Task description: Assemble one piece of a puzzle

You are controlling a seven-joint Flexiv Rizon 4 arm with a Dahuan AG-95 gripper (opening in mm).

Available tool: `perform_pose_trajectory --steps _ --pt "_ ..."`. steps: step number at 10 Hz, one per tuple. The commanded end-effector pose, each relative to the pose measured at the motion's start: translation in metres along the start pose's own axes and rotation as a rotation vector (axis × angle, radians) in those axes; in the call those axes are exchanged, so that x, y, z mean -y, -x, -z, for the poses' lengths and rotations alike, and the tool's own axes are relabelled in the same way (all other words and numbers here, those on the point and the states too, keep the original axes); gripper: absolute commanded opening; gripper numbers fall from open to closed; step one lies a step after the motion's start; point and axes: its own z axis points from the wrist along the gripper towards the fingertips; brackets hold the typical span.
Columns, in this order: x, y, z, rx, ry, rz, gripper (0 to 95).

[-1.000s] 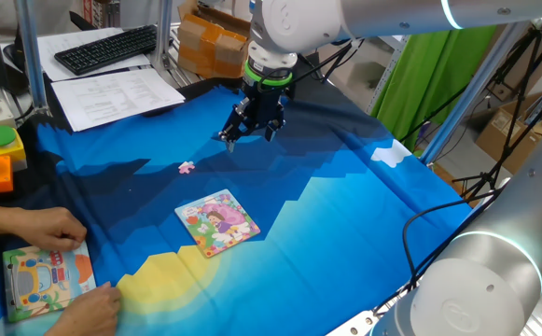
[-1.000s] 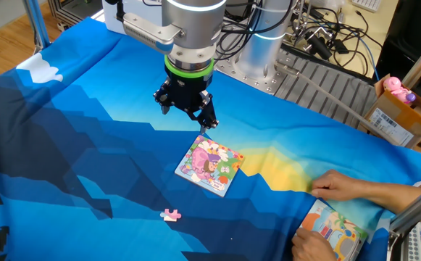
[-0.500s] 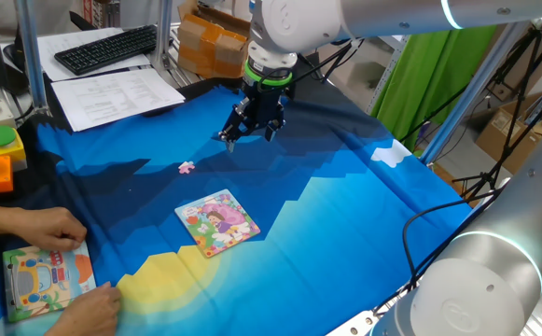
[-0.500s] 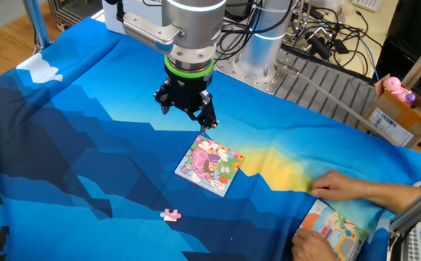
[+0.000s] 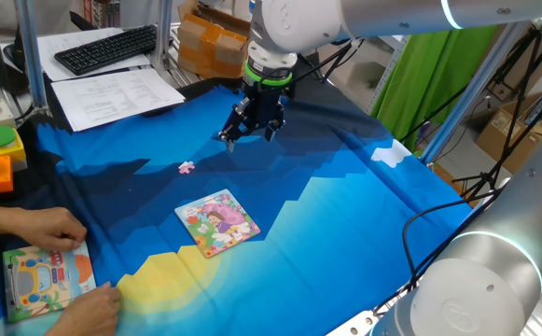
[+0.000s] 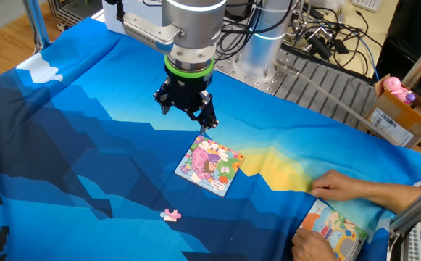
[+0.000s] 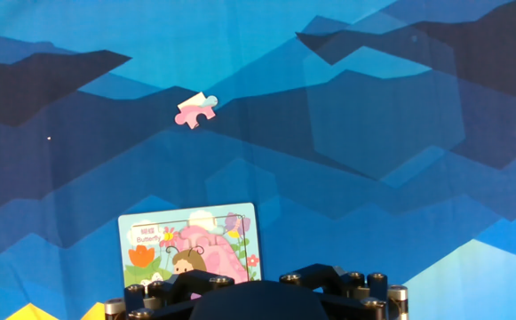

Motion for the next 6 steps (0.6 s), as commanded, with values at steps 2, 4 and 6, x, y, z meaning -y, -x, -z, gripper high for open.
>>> perform_pose_trajectory --steps 2,4,6 --pt "-0.0009 -0.0031 -0.0026 -0.106 0.071 -0.13 0.0" --pt "-0.0024 -0.0078 -0.0051 -0.103 0.07 -0.13 0.0" --pt "-0.004 -0.0092 -0.0051 -0.103 0.071 -0.129 0.0"
